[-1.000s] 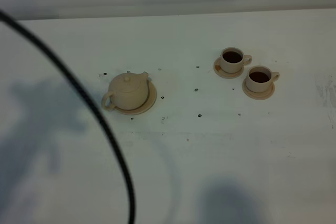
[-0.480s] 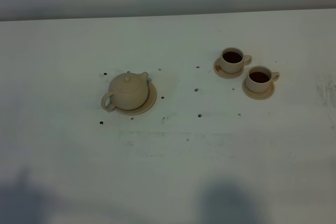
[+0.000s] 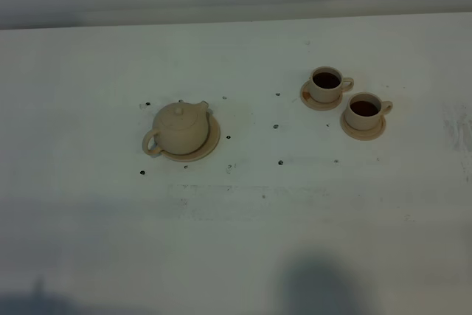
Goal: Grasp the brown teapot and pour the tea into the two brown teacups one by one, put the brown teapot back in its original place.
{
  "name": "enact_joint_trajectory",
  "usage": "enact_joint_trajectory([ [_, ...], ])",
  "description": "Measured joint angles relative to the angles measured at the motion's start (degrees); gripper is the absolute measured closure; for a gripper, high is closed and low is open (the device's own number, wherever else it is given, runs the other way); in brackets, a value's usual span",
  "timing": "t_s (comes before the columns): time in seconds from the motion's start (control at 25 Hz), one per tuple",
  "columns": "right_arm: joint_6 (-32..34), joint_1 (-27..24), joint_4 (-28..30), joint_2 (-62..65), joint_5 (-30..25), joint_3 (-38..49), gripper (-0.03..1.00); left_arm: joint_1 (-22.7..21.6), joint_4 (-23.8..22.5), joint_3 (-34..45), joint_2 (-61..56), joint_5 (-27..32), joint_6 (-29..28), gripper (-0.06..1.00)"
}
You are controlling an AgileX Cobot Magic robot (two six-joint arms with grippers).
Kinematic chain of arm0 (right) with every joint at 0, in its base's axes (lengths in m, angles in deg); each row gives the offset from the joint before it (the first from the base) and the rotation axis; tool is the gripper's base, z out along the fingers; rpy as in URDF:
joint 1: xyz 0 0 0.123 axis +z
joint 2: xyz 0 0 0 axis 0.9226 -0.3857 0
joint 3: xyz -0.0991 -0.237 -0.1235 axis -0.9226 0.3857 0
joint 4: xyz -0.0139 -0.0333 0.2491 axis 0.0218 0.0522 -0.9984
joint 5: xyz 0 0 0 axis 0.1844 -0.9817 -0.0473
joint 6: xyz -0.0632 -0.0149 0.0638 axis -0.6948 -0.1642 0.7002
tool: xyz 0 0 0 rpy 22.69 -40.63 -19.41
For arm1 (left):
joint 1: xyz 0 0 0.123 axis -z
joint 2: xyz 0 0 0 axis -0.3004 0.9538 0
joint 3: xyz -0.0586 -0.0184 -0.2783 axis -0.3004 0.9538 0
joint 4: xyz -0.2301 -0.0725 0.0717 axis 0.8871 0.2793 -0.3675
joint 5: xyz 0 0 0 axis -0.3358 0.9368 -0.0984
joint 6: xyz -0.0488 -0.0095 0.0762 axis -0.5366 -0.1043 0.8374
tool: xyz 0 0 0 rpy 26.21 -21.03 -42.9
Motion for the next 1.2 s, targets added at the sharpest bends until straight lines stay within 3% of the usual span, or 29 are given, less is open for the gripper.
enact_joint_trajectory([
  [0.24, 0.00, 0.00, -0.07, 0.00, 0.00, 0.00, 0.75, 0.00, 1.30, 5.67, 0.00, 0.45, -0.57, 0.46],
  [1.2, 0.00, 0.00, -0.12, 0.00, 0.00, 0.00, 0.75, 0.00, 2.32, 6.00, 0.00, 0.50, -1.10, 0.47],
])
